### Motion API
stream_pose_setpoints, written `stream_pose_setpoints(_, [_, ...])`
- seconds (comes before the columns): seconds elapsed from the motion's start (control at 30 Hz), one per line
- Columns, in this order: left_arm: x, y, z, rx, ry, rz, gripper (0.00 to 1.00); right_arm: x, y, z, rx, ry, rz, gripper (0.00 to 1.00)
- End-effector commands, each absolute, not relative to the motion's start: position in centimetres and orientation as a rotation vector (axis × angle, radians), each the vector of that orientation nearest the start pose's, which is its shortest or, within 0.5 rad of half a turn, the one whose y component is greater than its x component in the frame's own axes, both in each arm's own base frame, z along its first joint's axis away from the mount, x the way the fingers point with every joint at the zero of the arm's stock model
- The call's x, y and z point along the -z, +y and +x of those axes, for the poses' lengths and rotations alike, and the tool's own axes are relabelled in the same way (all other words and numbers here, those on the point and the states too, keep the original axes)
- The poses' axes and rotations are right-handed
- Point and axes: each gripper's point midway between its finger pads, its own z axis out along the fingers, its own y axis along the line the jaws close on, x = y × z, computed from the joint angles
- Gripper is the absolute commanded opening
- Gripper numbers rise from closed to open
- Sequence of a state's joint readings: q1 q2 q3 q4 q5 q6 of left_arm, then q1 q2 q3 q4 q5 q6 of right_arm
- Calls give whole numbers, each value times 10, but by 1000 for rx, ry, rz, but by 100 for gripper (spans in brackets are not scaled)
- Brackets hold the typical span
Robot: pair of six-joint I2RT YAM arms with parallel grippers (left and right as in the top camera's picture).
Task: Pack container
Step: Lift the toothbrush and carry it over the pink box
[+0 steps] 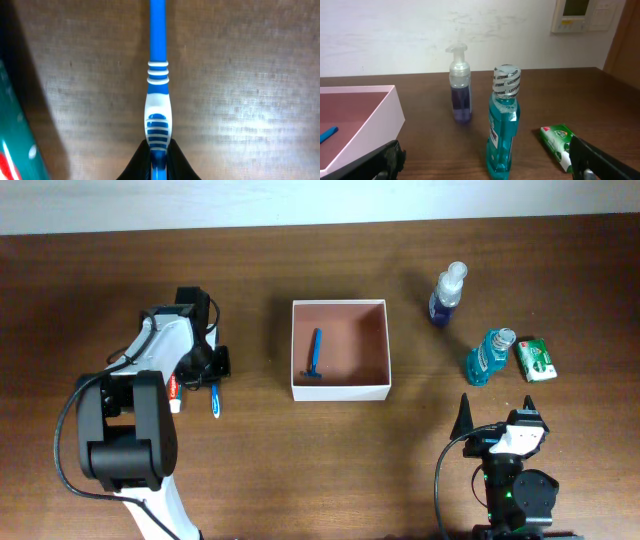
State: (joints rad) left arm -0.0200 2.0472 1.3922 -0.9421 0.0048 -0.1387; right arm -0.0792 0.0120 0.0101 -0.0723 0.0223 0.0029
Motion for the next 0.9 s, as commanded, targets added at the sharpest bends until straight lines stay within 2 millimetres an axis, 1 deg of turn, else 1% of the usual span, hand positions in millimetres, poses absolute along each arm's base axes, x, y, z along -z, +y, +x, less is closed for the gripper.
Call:
stream_pose_setpoints(0.0, [-18,-11,382,36,3134,-188,7,-155,-26,245,88,1649,98,98])
stream_pose_setpoints(0.1, [-40,-14,392,38,3121,-173,6,-155,-26,245,88,1649,98,98])
stream_pose_setpoints(0.13, [-54,-19,397,40,3110,-154,6,-155,-26,245,88,1649,98,99])
stream_pose_setpoints(0.2, [-71,-30,404,59,3094,-120,6,-155,-26,245,88,1649,98,98])
stream_pose_setpoints(0.33, [-102,-61,412,125,3063,-27,6,-155,-26,245,88,1649,98,98])
stream_pose_setpoints(0.37, [-115,-78,413,152,3048,26,6,-155,-26,245,88,1649,98,98])
stream_pose_setpoints(0.4, [-121,-88,413,168,3042,52,6,-155,-26,245,88,1649,98,98])
stream_pose_setpoints(0.47, [-129,-107,411,178,3031,77,6,-155,-26,245,88,1649,98,98])
stream_pose_setpoints(0.53, [-133,-131,407,219,3021,147,6,-155,-26,245,88,1649,98,98])
stream_pose_setpoints(0.63, [-135,-162,400,253,3008,234,6,-155,-26,245,88,1649,98,98])
stream_pose_setpoints(0.73, [-136,-185,396,266,2985,298,7,-155,-26,245,88,1649,98,98])
stream_pose_setpoints(0.77, [-137,-200,395,280,2962,319,7,-155,-26,245,88,1649,98,98])
stream_pose_setpoints(0.87, [-139,-217,397,301,2925,344,6,-155,-26,245,88,1649,98,98])
